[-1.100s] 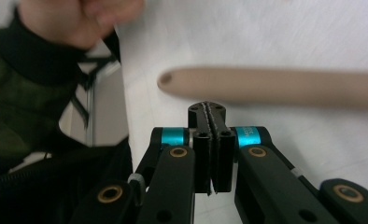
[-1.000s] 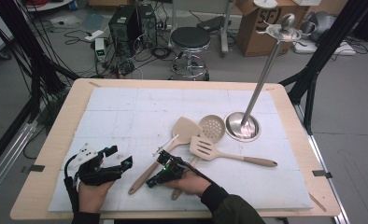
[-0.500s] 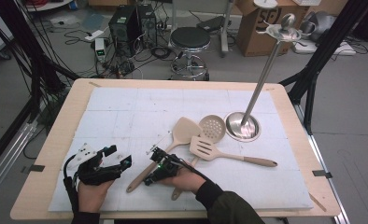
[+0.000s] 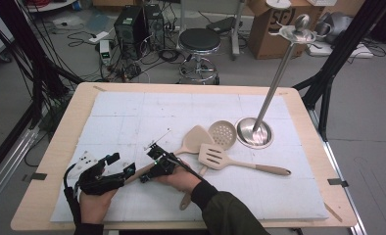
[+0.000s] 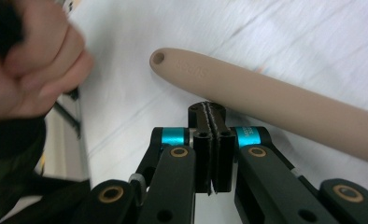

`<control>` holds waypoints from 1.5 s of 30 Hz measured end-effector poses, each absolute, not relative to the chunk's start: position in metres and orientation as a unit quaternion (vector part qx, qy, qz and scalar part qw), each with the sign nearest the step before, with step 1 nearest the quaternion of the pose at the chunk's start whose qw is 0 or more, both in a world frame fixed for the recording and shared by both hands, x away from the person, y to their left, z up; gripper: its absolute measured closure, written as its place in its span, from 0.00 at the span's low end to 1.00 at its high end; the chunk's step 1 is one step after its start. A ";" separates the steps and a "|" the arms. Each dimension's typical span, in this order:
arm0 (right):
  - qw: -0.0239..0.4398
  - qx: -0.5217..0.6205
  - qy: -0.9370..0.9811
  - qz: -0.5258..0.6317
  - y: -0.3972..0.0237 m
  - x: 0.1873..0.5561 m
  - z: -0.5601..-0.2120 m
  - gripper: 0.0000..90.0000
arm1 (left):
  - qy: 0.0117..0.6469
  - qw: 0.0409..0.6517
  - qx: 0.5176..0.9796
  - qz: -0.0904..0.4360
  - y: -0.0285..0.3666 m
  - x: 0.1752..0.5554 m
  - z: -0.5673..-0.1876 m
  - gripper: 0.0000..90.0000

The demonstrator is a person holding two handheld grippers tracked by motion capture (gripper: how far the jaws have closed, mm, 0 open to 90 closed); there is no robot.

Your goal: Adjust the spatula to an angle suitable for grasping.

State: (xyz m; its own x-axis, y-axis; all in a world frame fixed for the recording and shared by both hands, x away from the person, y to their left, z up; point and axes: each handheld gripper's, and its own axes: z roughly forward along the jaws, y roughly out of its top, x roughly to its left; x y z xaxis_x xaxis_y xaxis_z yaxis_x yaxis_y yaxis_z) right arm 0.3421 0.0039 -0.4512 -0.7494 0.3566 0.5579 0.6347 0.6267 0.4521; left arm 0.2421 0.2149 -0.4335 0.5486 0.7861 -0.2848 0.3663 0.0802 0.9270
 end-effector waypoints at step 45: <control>0.191 -0.389 -0.813 -0.390 0.010 0.424 -0.443 0.92 | 0.439 0.595 0.654 0.160 0.214 0.246 -0.437 0.22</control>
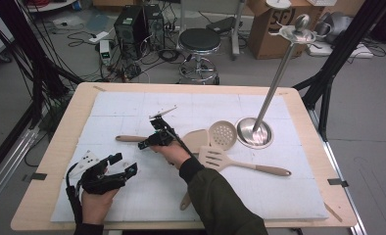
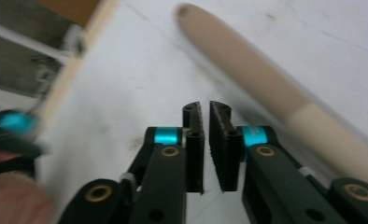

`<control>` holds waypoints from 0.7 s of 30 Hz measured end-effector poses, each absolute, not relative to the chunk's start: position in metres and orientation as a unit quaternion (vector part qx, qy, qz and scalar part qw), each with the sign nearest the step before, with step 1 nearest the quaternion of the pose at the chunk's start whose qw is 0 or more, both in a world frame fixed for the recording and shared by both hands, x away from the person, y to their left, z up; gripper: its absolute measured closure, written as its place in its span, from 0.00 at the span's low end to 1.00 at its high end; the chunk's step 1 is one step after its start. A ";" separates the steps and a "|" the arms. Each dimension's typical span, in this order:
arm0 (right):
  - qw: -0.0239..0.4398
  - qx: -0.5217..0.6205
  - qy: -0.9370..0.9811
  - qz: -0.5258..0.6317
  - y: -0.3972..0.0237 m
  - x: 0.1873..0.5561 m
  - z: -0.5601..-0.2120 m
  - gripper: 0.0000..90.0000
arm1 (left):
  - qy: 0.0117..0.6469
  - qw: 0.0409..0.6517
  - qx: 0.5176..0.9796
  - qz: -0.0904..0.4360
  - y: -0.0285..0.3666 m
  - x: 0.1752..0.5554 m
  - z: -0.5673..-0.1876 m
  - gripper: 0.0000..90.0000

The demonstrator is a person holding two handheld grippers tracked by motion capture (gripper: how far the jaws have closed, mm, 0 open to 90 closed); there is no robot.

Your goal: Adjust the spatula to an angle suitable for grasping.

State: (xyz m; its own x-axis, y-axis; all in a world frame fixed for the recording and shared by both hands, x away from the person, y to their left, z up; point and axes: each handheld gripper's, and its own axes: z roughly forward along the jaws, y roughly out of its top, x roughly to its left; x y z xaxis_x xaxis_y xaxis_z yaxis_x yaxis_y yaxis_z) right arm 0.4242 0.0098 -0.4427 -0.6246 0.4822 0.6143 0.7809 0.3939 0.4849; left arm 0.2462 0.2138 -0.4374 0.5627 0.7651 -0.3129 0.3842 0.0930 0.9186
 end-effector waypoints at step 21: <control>0.111 -0.375 -0.845 -0.365 -0.048 0.446 -0.412 0.65 | 0.440 0.595 0.654 0.157 0.213 0.246 -0.437 0.22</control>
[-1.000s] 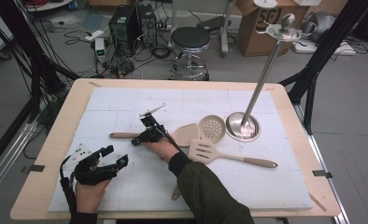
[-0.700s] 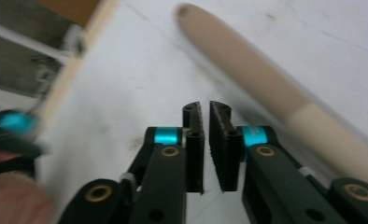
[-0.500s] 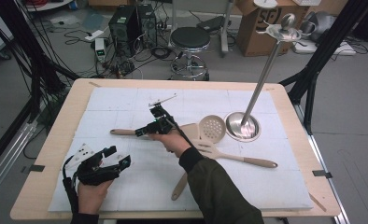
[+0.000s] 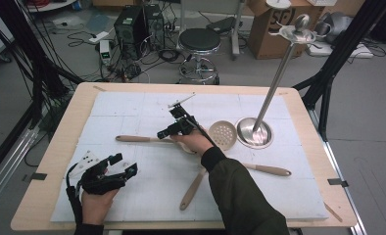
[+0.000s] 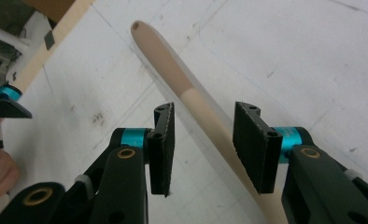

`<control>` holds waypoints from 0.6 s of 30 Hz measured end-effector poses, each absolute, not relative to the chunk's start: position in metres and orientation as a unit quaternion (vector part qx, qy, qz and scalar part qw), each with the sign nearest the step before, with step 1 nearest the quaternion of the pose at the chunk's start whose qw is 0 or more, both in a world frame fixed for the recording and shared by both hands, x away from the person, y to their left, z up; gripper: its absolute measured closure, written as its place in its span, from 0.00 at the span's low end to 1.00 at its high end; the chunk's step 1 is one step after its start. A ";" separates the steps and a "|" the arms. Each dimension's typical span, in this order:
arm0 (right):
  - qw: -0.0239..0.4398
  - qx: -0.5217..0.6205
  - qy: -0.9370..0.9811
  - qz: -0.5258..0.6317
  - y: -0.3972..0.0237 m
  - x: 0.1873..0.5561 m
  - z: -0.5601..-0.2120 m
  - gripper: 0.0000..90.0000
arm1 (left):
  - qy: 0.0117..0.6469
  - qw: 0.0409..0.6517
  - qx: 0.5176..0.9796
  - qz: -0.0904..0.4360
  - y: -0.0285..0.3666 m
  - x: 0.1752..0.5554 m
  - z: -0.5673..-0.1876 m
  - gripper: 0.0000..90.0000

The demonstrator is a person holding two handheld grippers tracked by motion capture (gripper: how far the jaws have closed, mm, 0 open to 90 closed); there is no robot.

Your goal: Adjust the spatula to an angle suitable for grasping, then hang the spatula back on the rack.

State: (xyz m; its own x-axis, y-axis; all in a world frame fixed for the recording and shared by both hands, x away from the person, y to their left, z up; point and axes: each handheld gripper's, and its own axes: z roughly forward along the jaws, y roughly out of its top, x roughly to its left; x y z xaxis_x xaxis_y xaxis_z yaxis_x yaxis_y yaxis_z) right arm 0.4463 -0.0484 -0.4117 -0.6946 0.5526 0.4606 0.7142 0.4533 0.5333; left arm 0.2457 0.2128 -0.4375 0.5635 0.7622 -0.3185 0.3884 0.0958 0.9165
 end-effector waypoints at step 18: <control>0.108 -0.351 -0.875 -0.316 -0.044 0.451 -0.424 0.64 | 0.441 0.594 0.654 0.157 0.214 0.244 -0.438 0.23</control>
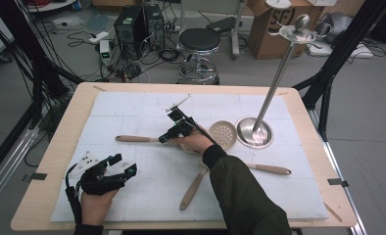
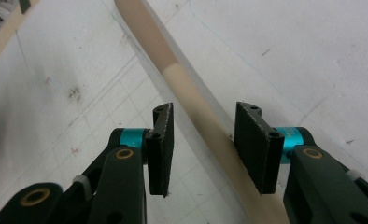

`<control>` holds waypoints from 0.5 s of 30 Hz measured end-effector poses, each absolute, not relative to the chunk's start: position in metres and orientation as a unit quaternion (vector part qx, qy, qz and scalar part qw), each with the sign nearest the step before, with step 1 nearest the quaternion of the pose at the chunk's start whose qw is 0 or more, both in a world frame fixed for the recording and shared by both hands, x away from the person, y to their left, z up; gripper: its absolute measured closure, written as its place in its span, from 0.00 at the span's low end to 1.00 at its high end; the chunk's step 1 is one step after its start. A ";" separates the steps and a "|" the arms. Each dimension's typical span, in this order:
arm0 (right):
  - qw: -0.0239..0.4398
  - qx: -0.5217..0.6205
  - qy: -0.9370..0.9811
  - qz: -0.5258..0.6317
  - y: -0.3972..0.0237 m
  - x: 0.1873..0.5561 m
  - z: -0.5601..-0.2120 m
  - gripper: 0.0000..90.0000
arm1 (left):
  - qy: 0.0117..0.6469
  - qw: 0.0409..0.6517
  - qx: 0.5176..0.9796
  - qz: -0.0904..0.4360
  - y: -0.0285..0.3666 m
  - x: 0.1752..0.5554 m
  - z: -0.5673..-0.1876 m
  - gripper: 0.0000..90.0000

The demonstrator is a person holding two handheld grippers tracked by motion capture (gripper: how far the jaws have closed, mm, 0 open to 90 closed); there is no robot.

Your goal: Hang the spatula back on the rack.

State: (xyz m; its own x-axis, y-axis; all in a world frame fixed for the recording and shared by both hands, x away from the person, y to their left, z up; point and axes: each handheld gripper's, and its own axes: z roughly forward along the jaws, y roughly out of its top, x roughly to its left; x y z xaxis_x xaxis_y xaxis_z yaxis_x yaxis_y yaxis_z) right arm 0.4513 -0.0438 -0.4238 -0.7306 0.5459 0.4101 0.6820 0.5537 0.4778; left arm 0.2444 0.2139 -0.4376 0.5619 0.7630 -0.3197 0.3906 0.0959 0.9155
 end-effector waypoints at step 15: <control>-0.010 -0.247 -0.948 -0.201 -0.008 0.439 -0.421 0.74 | 0.440 0.596 0.653 0.157 0.214 0.244 -0.437 0.23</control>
State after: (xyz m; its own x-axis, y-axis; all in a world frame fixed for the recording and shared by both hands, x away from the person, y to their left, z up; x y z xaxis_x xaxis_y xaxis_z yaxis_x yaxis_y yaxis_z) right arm 0.4391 -0.0080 -0.4212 -0.8775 0.4730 0.0795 0.4646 0.7970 0.3859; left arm 0.2443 0.2142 -0.4372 0.5629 0.7623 -0.3193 0.3877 0.0976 0.9166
